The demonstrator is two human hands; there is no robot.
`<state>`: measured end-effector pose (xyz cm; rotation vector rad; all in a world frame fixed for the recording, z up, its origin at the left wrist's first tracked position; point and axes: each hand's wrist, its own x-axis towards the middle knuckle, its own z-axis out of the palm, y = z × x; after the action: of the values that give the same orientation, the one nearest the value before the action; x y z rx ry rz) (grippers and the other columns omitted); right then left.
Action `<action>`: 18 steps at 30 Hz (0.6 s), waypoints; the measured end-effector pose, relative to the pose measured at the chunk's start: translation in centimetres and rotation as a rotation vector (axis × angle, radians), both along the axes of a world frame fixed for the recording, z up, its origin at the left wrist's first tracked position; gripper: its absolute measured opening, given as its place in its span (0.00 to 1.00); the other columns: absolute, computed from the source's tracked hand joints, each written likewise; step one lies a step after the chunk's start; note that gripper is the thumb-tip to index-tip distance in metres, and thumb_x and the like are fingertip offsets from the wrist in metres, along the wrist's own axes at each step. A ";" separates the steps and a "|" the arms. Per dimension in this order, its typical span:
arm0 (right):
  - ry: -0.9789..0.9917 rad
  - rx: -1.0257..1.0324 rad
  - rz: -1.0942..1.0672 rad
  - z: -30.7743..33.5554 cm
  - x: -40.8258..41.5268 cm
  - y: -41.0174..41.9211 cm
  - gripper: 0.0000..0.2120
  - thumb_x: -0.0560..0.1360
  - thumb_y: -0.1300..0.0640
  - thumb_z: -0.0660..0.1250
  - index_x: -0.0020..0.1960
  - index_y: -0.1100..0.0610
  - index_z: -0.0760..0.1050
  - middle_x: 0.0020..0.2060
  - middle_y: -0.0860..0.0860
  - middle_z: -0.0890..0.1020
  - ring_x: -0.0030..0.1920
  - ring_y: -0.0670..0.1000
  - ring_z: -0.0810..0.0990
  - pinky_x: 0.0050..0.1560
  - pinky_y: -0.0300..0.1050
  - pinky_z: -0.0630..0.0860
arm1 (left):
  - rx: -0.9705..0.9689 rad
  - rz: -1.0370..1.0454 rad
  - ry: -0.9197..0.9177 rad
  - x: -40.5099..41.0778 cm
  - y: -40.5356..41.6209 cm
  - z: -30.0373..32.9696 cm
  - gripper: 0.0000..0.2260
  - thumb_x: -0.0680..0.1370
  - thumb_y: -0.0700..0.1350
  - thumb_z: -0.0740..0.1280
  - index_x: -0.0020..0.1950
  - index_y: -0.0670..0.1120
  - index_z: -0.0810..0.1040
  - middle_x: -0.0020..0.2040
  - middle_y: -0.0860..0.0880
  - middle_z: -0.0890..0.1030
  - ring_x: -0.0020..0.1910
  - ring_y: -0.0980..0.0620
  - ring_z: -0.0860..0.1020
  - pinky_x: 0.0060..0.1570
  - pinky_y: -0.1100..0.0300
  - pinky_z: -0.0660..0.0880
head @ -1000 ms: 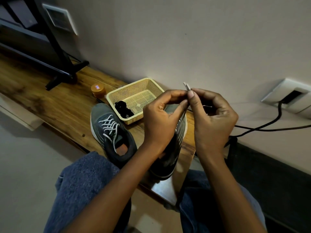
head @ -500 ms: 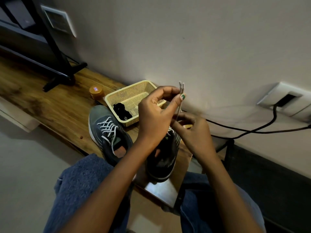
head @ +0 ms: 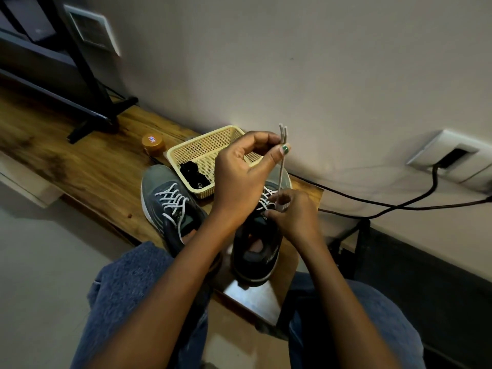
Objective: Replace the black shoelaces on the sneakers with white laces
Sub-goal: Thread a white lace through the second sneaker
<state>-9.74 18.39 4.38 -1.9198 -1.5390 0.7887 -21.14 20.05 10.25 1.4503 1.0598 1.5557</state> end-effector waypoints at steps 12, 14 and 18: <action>-0.018 -0.121 -0.137 -1.4 -0.3 -0.6 0.15 0.67 0.57 0.78 0.31 0.52 0.72 0.38 0.55 0.82 0.42 0.54 0.81 0.44 0.52 0.78 | 0.035 -0.019 -0.017 0.0 0.0 -0.2 0.08 0.74 0.39 0.71 0.45 0.52 0.78 0.42 0.53 0.81 0.45 0.55 0.79 0.50 0.57 0.78; -0.026 -0.118 -0.141 -1.5 -0.4 -0.5 0.15 0.67 0.57 0.78 0.31 0.52 0.72 0.39 0.55 0.83 0.43 0.55 0.81 0.45 0.52 0.78 | 0.047 -0.016 -0.014 0.0 0.1 -0.1 0.08 0.74 0.39 0.71 0.46 0.52 0.78 0.43 0.53 0.81 0.45 0.56 0.79 0.50 0.60 0.77; -0.019 -0.128 -0.130 -1.5 -0.2 -0.3 0.14 0.68 0.57 0.77 0.34 0.51 0.72 0.41 0.55 0.83 0.45 0.54 0.81 0.46 0.51 0.78 | 0.041 -0.025 -0.005 -0.1 0.1 -0.2 0.08 0.75 0.39 0.71 0.46 0.52 0.78 0.44 0.53 0.81 0.46 0.55 0.80 0.51 0.59 0.78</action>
<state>-9.95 18.06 2.88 -2.1024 -1.3876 0.8312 -21.23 20.16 10.05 1.4808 1.0082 1.5717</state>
